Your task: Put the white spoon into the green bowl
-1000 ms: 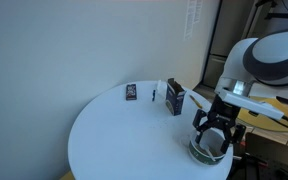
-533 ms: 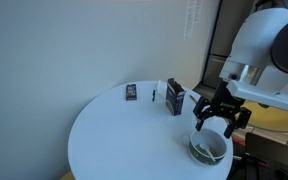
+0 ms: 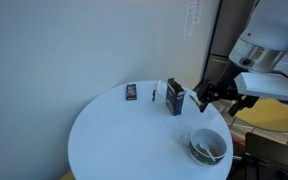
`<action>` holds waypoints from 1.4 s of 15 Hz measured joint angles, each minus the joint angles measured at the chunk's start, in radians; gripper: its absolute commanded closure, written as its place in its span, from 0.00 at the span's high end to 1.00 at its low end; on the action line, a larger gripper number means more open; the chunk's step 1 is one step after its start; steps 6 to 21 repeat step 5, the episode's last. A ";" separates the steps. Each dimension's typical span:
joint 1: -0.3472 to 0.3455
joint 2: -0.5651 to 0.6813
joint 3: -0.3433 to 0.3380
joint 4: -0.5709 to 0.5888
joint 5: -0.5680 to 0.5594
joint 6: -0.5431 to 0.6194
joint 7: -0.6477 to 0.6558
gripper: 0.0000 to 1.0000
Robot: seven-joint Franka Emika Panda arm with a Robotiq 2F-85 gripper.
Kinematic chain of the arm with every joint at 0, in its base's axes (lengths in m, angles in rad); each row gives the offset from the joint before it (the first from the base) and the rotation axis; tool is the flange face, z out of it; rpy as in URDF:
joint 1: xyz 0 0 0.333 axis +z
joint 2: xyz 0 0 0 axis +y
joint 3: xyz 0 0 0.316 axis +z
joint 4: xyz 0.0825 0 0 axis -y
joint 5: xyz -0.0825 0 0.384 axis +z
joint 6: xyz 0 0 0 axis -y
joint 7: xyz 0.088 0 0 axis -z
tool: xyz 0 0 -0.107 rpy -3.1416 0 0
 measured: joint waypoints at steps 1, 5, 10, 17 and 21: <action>-0.001 0.001 0.009 0.018 -0.031 -0.020 0.019 1.00; 0.004 0.002 0.008 0.019 -0.036 -0.024 0.025 1.00; 0.004 0.002 0.008 0.019 -0.036 -0.024 0.025 1.00; 0.004 0.002 0.008 0.019 -0.036 -0.024 0.025 1.00; 0.004 0.002 0.008 0.019 -0.036 -0.024 0.025 1.00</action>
